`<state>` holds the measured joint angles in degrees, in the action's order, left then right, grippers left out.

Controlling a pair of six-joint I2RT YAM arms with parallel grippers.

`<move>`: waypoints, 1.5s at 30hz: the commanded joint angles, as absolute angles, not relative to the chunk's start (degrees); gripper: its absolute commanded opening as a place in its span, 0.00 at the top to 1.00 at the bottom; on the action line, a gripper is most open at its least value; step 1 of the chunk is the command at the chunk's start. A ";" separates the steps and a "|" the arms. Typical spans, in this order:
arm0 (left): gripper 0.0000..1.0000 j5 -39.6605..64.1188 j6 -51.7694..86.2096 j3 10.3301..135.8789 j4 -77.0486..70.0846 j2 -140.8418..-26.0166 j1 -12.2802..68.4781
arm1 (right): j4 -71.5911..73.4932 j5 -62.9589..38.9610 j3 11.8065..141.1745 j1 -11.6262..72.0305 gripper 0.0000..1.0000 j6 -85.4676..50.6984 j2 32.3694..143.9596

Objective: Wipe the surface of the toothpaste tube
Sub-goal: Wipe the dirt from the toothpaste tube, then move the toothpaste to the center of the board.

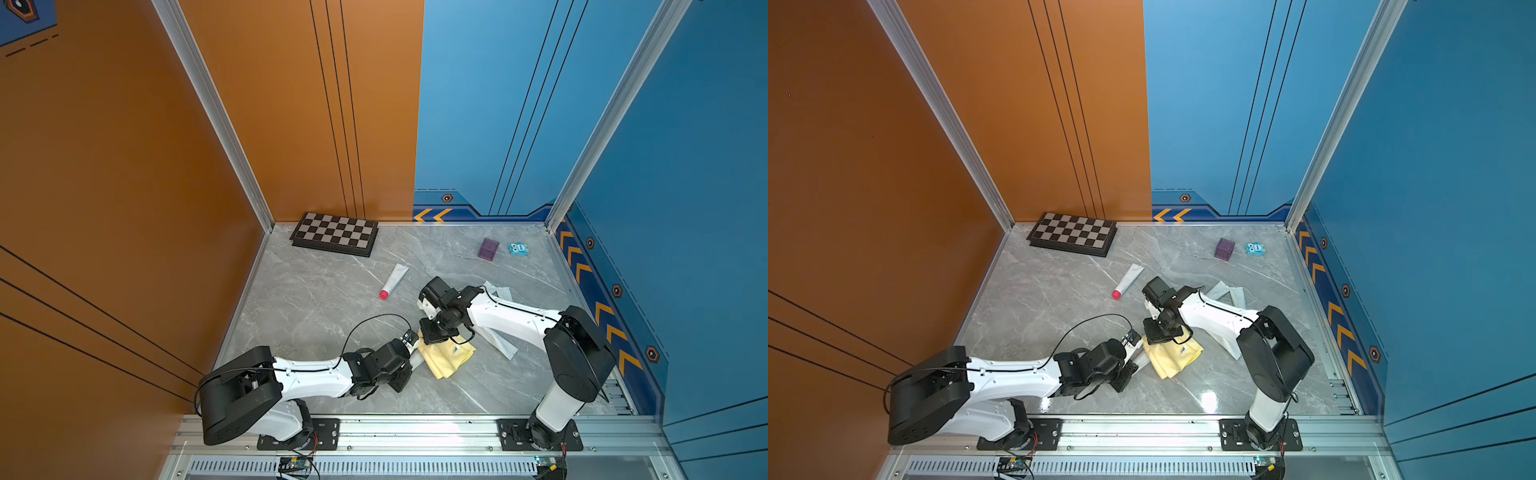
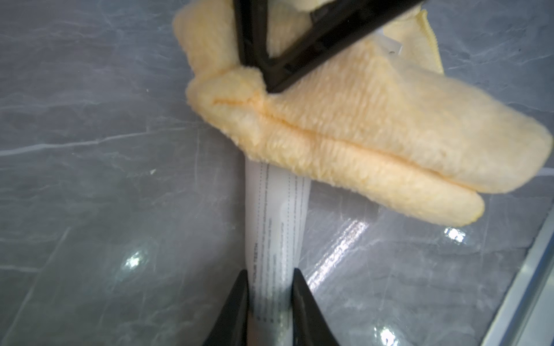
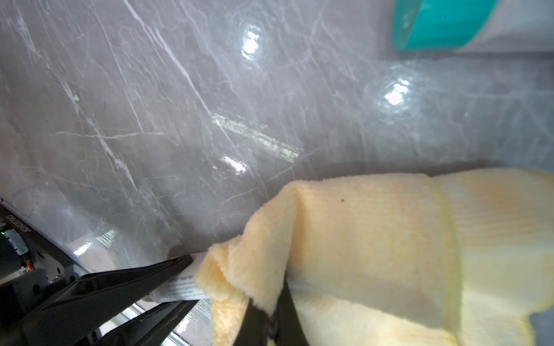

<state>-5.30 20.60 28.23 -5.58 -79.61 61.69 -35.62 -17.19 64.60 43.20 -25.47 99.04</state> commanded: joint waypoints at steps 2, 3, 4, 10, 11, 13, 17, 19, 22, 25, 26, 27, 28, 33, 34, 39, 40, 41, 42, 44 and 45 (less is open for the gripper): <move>0.76 -6.18 20.06 26.47 0.74 -81.78 62.84 | -37.62 -16.39 62.66 43.60 1.00 -25.31 102.61; 0.76 -6.30 20.02 26.50 0.84 -81.65 62.84 | -37.51 -15.61 61.68 43.70 1.00 -25.31 103.04; 0.76 -6.32 20.04 26.42 0.82 -81.56 62.83 | -37.21 -14.67 60.75 43.78 1.00 -25.31 103.26; 0.76 -6.53 20.13 26.55 0.90 -81.98 62.75 | -36.83 -7.75 56.41 43.85 1.00 -25.58 105.19; 0.76 -6.54 20.13 26.60 1.03 -81.94 62.75 | -37.44 -5.93 56.53 44.01 1.00 -25.41 105.64; 0.76 -6.59 20.15 26.49 0.98 -81.82 62.76 | -39.05 -1.46 57.02 44.43 1.00 -25.15 106.37; 0.76 -6.81 20.30 26.15 1.12 -80.88 62.67 | -40.71 4.17 55.87 44.34 1.00 -25.18 106.05; 0.76 -7.01 20.39 26.00 1.12 -80.51 62.67 | -40.92 6.26 54.97 44.17 1.00 -25.48 105.41; 0.76 -6.94 20.35 25.97 1.08 -80.53 62.58 | -41.04 7.22 54.66 43.59 1.00 -25.75 103.54; 0.76 -6.94 20.38 26.25 1.12 -81.03 62.57 | -40.35 4.41 55.57 41.19 1.00 -25.46 98.46; 0.76 -6.94 20.39 26.23 1.10 -81.20 62.55 | -40.34 3.01 56.53 39.64 1.00 -25.17 96.67; 0.76 -6.94 20.39 26.19 1.10 -81.34 62.53 | -40.42 1.83 57.57 37.17 1.00 -24.89 94.32; 0.76 -6.81 20.39 26.28 1.10 -81.51 62.49 | -40.43 0.83 58.83 35.38 1.00 -24.79 91.94; 0.75 -5.80 19.79 27.48 1.21 -83.67 61.98 | -40.34 -3.43 65.00 25.52 1.00 -25.90 82.40; 0.75 -5.59 19.59 27.97 1.53 -84.27 61.76 | -40.34 -4.11 65.78 24.06 1.00 -26.22 81.09; 0.75 -4.97 17.23 31.90 4.07 -87.20 59.52 | -40.64 -7.96 68.00 17.96 1.00 -27.07 75.03; 0.75 -4.77 16.55 32.73 4.40 -87.53 58.79 | -40.98 -8.40 68.22 17.32 1.00 -27.07 74.32; 0.75 -4.44 15.78 33.76 4.51 -88.06 57.64 | -41.42 -8.59 68.52 16.77 1.00 -27.07 73.50; 0.75 -3.66 15.13 34.94 4.62 -88.54 56.29 | -41.56 -8.94 68.56 16.29 1.00 -27.08 72.80; 0.75 -2.02 13.70 37.46 4.67 -89.79 54.44 | -41.90 -9.54 68.27 16.12 1.00 -26.98 71.88; 0.75 -1.27 12.96 39.12 4.78 -90.80 53.86 | -42.01 -9.95 67.97 16.08 1.00 -27.04 71.48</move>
